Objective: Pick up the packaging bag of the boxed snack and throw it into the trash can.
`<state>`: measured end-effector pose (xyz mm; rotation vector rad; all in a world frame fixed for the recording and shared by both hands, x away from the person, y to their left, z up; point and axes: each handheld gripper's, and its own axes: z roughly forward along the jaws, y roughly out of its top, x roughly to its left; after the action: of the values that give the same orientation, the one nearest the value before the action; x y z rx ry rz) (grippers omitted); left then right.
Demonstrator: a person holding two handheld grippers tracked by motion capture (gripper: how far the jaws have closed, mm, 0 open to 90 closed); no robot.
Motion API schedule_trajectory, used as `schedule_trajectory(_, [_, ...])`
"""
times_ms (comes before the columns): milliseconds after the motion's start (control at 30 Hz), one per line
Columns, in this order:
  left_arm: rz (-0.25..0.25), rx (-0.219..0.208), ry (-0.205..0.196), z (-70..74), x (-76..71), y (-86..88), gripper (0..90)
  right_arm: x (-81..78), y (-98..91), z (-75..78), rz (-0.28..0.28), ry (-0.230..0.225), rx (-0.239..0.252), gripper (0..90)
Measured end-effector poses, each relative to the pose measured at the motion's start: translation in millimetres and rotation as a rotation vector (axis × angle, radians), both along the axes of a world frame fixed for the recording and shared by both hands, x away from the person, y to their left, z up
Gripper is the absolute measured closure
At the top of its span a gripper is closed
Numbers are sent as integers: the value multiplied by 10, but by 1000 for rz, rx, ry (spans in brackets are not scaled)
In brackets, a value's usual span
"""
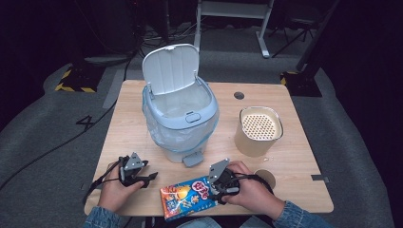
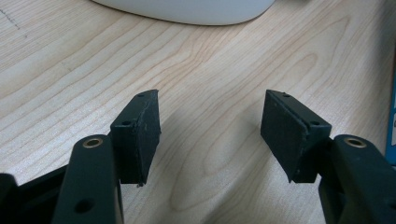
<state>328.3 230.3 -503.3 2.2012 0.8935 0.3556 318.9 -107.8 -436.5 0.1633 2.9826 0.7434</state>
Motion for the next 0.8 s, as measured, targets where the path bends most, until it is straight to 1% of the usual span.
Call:
schedule_trajectory(33, [0,0,0,0,0,0,381,-9,-10,29,2,-3,13,401])
schedule_trajectory(67, [0,0,0,0,0,0,381,-9,-27,96,-2,-19,42,392])
schedule_trajectory(100, [0,0,0,0,0,0,381,-5,-22,123,8,-26,59,383])
schedule_trajectory(133, [0,0,0,0,0,0,381,-1,-5,138,28,-33,76,374])
schedule_trajectory(167, [0,0,0,0,0,0,381,-1,-5,138,28,-33,76,374])
schedule_trajectory(200, [0,0,0,0,0,0,381,2,49,128,56,-34,89,378])
schedule_trajectory(233, [0,0,0,0,0,0,381,2,81,107,73,-36,88,394])
schedule_trajectory(267, [0,0,0,0,0,0,381,2,81,107,73,-36,88,394])
schedule_trajectory(300, [0,1,-1,0,0,0,381,4,136,50,93,-30,74,438])
schedule_trajectory(333, [0,1,-1,0,0,0,380,4,136,50,93,-30,74,438])
schedule_trajectory(400, [0,0,-1,0,0,0,380,12,187,-24,105,-29,51,454])
schedule_trajectory(433, [0,-1,0,-1,0,0,379,16,199,-37,110,-37,49,466])
schedule_trajectory(533, [0,0,-1,0,0,0,380,26,216,-46,118,-43,43,502])
schedule_trajectory(567, [0,-2,1,-1,-1,-1,379,30,234,-62,125,-32,32,530])
schedule_trajectory(633, [-1,-2,1,-1,-3,-2,379,31,253,-83,132,-33,14,576])
schedule_trajectory(667, [0,-2,1,-1,-4,-2,380,30,264,-96,140,-31,8,614])
schedule_trajectory(700, [0,-2,1,-2,-4,-2,379,23,275,-103,139,-32,1,628])
schedule_trajectory(767, [1,-2,1,-2,-6,-3,380,-1,301,-107,148,-39,-9,665])
schedule_trajectory(800, [1,-2,1,-2,-6,-3,380,-9,309,-96,155,-54,-5,693])
